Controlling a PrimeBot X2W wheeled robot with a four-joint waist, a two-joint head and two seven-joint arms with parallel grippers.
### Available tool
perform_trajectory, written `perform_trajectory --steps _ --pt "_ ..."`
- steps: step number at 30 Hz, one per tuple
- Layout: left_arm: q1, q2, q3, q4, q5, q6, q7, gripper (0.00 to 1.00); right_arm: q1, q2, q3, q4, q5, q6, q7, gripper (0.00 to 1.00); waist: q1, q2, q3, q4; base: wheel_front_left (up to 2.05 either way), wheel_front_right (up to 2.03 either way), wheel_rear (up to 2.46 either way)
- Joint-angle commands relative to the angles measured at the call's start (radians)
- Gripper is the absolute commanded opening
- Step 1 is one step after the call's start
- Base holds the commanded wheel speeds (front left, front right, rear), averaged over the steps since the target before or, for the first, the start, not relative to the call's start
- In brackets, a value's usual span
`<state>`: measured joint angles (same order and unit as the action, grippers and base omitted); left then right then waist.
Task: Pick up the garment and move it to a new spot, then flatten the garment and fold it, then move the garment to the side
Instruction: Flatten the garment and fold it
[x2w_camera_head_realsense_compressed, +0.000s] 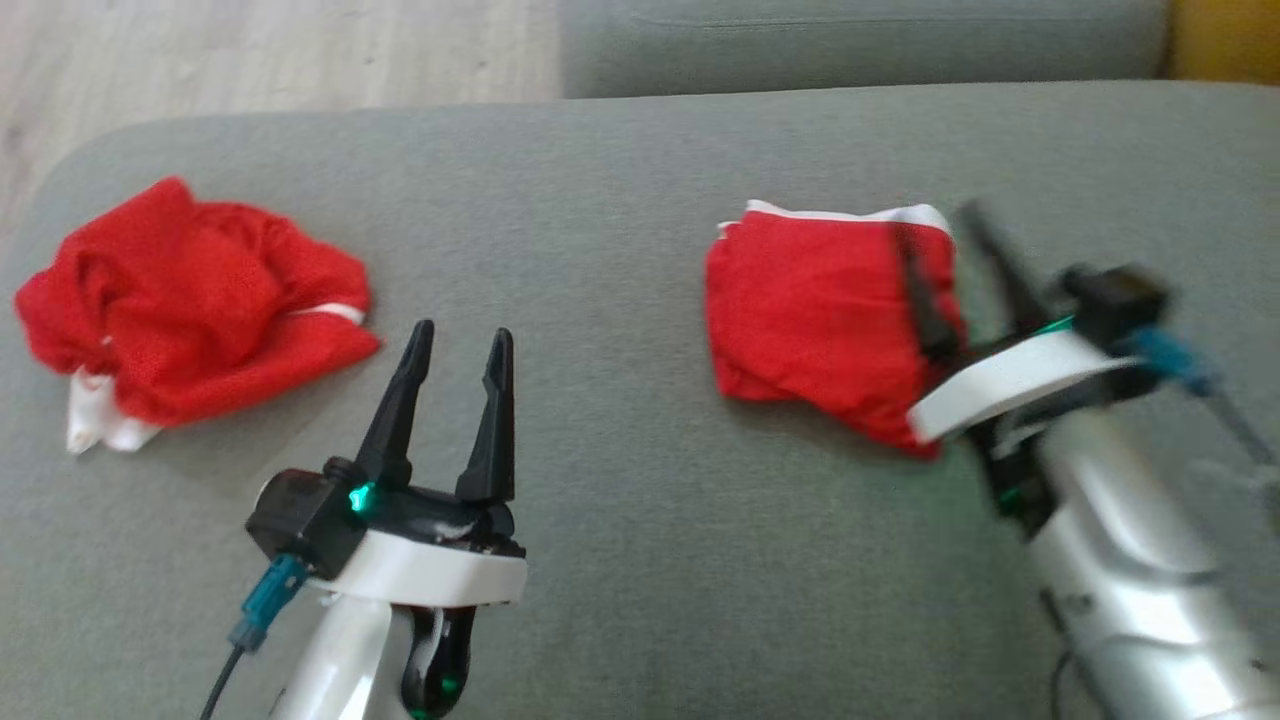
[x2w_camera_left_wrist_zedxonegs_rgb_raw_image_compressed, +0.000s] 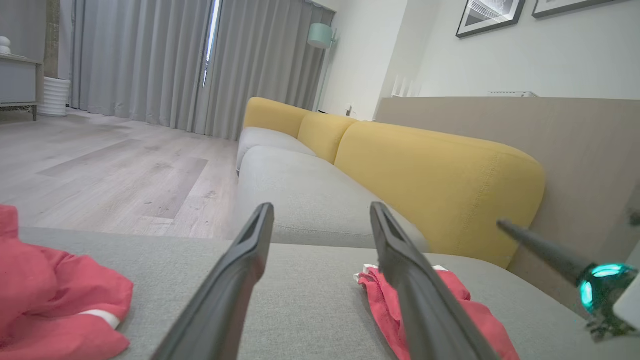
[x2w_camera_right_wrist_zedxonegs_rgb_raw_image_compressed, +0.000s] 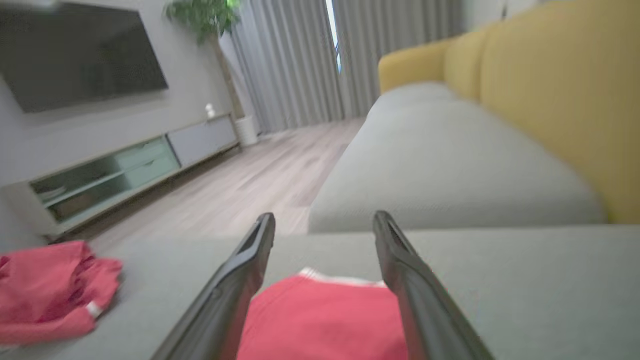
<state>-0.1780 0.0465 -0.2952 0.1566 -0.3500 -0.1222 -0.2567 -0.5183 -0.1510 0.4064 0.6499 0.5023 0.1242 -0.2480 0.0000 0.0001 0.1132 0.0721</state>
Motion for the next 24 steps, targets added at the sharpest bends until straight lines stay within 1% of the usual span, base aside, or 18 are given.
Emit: perform_trajectory --steps 1,4,6,8,10,14,21,22,23,24 --pt "-0.04 0.004 0.039 -0.04 0.009 0.003 -0.005 1.0 0.022 -0.009 -0.075 -0.102 -0.069 0.007 -0.013 1.0 0.0 -0.0001 -0.005 -0.036 0.0 0.0 0.0" --pt "-0.045 0.004 0.047 -0.048 0.005 0.002 -0.005 1.0 0.104 0.007 -0.206 -0.215 -0.193 0.007 -0.013 1.0 0.0 -0.0001 -0.002 -0.063 0.0 0.0 0.0" --pt "-0.047 0.004 0.05 -0.05 0.0 0.001 -0.005 1.0 0.16 0.033 -0.284 -0.279 -0.263 0.007 -0.013 1.0 0.0 -0.0001 0.0 -0.076 0.0 0.0 0.0" --pt "-0.048 0.004 0.05 -0.05 -0.005 -0.001 -0.005 1.0 0.209 0.058 -0.345 -0.336 -0.319 0.007 -0.014 1.0 0.0 -0.0001 0.003 -0.087 0.0 0.0 0.0" --pt "-0.048 0.004 0.049 -0.051 -0.008 -0.002 -0.005 1.0 0.252 0.079 -0.39 -0.377 -0.351 0.007 -0.014 1.0 0.0 -0.0001 0.005 -0.095 0.0 0.0 0.0" --pt "-0.044 0.004 0.05 -0.047 -0.006 -0.005 -0.005 1.0 0.307 0.097 -0.424 -0.433 -0.378 0.007 -0.014 1.0 0.0 -0.0001 0.013 -0.103 0.0 0.0 0.0" --pt "-0.05 0.004 0.042 -0.042 -0.008 -0.007 -0.005 1.0 0.318 0.1 -0.415 -0.46 -0.371 0.007 -0.014 1.0 0.0 -0.0001 0.039 -0.086 0.0 0.0 0.0" --pt "-0.053 0.004 0.04 -0.044 -0.008 -0.007 -0.005 1.0 0.312 0.1 -0.412 -0.457 -0.372 0.007 -0.014 0.49 0.0 -0.0001 0.046 -0.08 0.0 0.0 0.0" --pt "-0.057 0.004 0.037 -0.045 -0.008 -0.007 -0.005 1.0 0.303 0.1 -0.41 -0.454 -0.378 0.007 -0.014 0.0 0.0 -0.0001 0.055 -0.072 0.0 0.0 0.0" --pt "-0.061 0.004 0.033 -0.047 -0.008 -0.007 -0.005 1.0 0.293 0.101 -0.41 -0.448 -0.385 0.007 -0.014 0.0 0.0 -0.0001 0.064 -0.064 0.0 0.0 0.0"
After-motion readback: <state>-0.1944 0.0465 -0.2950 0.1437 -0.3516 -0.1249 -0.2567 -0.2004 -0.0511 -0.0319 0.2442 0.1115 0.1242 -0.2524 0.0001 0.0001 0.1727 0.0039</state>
